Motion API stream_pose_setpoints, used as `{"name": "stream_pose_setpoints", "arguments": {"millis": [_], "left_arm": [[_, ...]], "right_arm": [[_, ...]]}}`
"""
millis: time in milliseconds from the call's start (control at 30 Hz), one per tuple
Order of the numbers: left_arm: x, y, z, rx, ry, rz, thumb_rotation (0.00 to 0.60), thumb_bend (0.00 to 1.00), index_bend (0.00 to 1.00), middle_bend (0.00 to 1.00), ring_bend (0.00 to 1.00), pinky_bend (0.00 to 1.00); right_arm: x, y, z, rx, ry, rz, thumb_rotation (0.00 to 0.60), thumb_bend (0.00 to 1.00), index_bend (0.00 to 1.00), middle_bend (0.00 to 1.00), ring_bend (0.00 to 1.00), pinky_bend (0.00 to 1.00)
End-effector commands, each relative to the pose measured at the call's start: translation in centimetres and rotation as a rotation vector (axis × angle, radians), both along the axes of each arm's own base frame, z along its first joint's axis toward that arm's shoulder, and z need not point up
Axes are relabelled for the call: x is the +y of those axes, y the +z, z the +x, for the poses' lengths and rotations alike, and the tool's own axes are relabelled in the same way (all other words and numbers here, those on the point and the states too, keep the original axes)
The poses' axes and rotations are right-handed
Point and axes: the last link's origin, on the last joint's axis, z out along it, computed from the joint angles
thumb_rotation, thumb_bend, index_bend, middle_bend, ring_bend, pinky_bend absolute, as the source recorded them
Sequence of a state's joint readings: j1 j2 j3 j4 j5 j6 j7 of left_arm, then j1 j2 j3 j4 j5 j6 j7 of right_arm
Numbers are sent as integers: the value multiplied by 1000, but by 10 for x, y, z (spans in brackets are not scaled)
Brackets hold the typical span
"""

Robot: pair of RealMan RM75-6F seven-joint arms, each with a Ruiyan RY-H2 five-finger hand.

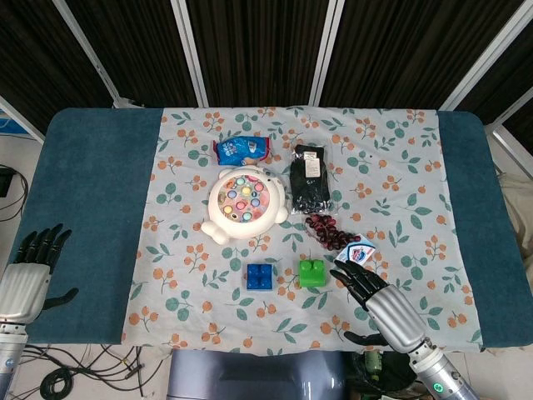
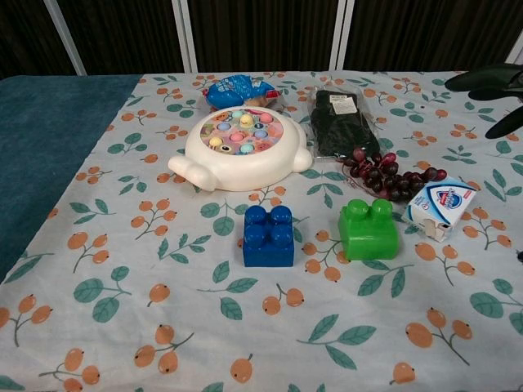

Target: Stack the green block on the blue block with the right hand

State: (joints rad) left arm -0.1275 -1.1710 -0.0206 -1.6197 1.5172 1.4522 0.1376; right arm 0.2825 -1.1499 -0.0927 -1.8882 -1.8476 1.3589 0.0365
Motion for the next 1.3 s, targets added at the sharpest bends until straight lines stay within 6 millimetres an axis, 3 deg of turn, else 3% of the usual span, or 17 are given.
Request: {"name": "stream_pose_setpoints", "arguments": {"millis": [33,867,1033,1300], "left_arm": [[0,0,0,0,0,1,600,68,0,0,0,30],[1,0,0,-7,3,0,600,69,0,0,0,30],[2,0,0,-13,7,0,600,69,0,0,0,30],[6,-1,-2,-19,21,-9,600,68,0,0,0,30]], "right_arm": [[0,-1,0,7,5,-2,600,58,0,0,0,201],[-3,-5,-2,24,-5,-4,600,58,0,0,0,201],[-10,-10,-3,43,-21,-11,600,62,0,0,0,201],[-41,-26,-5,129,-60,-14,600,76,0,0,0,201]]}}
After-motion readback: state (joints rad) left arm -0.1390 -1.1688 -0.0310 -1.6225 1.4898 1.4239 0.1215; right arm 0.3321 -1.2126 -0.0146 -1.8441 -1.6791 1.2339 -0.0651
